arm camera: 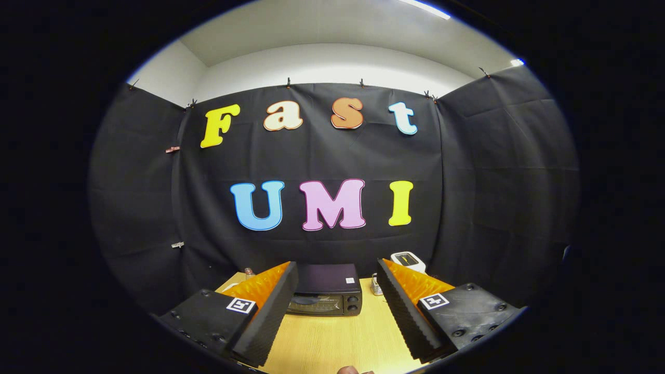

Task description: Open the toaster oven, put the food inside, and close the toaster oven door.

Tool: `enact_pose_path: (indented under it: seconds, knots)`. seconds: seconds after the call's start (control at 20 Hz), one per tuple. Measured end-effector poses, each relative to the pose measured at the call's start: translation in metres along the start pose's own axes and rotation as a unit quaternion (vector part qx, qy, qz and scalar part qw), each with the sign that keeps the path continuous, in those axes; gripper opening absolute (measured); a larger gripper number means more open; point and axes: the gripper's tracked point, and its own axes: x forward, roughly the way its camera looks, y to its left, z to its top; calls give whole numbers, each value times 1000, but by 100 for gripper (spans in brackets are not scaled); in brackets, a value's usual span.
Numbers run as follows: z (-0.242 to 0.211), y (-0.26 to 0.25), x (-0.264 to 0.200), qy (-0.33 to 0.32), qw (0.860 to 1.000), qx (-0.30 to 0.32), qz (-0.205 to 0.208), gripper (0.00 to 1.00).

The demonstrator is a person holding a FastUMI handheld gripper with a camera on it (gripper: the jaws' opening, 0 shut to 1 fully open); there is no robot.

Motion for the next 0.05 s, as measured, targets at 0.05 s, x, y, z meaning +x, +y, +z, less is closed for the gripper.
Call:
enact_pose_path:
  seconds: [0.05]
  knots:
    - [0, -1, -1, 0, 1000, -2, 0, 99]
